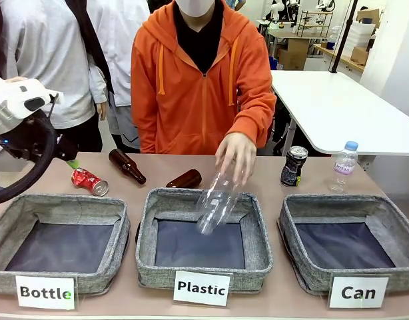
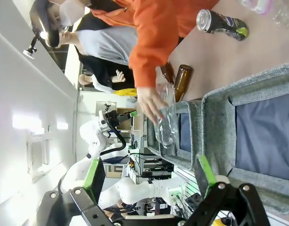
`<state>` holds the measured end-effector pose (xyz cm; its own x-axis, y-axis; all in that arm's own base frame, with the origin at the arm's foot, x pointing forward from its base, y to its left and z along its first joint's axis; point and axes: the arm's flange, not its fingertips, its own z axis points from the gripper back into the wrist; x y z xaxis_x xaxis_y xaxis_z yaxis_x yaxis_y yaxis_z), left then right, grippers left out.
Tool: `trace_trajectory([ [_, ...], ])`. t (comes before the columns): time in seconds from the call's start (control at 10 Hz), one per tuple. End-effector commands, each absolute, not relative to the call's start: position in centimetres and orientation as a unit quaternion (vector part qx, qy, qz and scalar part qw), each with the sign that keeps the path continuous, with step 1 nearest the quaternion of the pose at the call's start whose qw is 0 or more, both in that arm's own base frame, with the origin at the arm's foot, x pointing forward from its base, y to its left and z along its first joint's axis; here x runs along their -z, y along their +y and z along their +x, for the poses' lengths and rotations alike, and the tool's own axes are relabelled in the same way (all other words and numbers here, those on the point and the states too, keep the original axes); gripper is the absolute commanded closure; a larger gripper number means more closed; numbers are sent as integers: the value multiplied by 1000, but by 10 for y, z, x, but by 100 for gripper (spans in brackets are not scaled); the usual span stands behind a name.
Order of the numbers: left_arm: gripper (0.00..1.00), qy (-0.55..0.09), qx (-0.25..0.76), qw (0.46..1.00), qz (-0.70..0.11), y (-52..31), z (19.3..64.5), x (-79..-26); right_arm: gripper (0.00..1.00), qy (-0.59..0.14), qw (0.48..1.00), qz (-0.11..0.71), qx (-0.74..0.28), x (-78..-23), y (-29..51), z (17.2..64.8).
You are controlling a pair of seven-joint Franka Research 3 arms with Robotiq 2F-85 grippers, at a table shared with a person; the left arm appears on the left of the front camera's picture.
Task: Sort the can waste into the basket.
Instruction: Pick up the can waste from the table and place it in the right Fabric basket.
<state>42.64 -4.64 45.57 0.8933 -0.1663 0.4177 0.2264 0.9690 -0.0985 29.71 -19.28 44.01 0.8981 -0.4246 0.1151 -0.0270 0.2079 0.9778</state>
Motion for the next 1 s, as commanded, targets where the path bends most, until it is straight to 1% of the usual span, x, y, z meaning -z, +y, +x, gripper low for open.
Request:
trace_trajectory([
  [0.0,0,-216,96,969,-72,-49,429,-459,0,-191,755,616,118,-441,-194,297],
  [0.1,0,-191,92,975,-71,-47,459,-467,0,-191,755,616,118,-441,-194,297],
  [0.2,0,-193,111,974,-32,-49,488,-465,0,-191,755,616,118,-441,-194,297],
  [0.3,0,-183,250,950,37,-54,521,-455,0,-191,755,616,118,-441,-194,297],
  [0.4,0,-141,400,903,72,-59,535,-443,0,-191,755,616,118,-441,-194,297],
  [0.5,0,-133,482,863,69,-58,537,-439,0,-191,755,616,118,-441,-194,297],
  [0.6,0,-142,549,822,47,-56,530,-444,0,-191,755,616,118,-441,-194,297],
  [0.7,0,-113,633,766,3,-52,525,-454,0,-191,755,616,118,-441,-194,297],
  [0.8,0,-101,700,706,-43,-51,527,-463,0,-191,755,616,118,-441,-194,297],
  [0.9,0,-57,795,601,-69,-48,530,-465,0,-191,755,616,118,-441,-194,297],
])
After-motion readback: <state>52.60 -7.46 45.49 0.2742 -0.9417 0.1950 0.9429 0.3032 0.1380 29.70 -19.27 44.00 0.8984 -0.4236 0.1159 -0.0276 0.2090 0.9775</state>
